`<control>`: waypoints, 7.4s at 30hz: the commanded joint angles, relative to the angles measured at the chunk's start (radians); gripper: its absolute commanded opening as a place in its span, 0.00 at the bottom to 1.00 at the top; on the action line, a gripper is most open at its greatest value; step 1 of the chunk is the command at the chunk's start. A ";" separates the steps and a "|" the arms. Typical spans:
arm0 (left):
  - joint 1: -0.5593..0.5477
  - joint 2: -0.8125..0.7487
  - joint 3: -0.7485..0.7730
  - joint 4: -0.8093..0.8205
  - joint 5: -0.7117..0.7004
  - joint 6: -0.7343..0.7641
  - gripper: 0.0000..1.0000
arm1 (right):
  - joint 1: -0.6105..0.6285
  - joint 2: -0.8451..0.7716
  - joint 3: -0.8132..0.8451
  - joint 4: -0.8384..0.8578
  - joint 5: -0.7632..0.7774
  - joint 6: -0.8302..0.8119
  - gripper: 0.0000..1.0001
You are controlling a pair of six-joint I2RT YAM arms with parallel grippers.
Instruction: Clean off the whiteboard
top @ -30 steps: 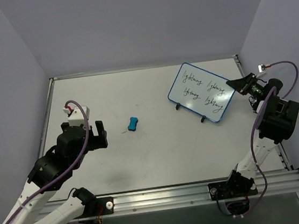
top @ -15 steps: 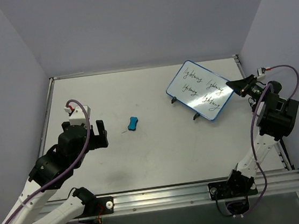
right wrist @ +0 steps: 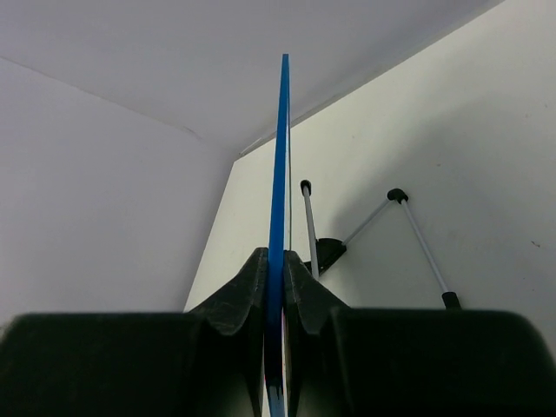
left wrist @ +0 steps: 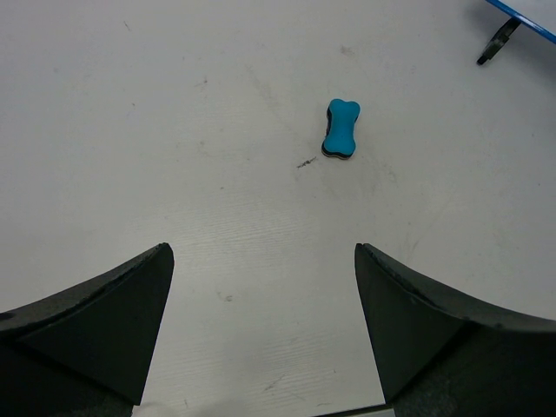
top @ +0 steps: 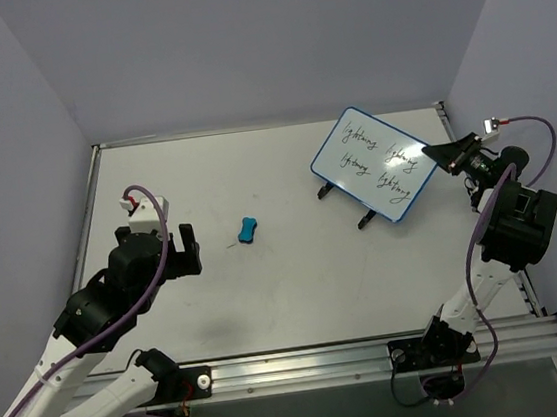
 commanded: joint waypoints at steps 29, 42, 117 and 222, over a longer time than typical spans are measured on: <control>-0.004 0.025 0.039 0.008 -0.033 0.004 0.94 | 0.277 -0.778 -0.051 -0.443 0.434 -0.481 0.00; -0.001 0.128 0.102 0.010 0.033 -0.074 0.94 | 0.278 -1.033 -0.090 -0.726 0.488 -0.425 0.00; 0.168 1.187 0.438 0.285 0.262 -0.007 0.26 | 0.509 -1.504 -0.317 -1.289 0.713 -0.543 0.00; -0.097 1.180 -0.096 1.711 0.390 -0.300 0.02 | 0.561 -1.496 -0.366 -1.122 0.537 -0.541 0.00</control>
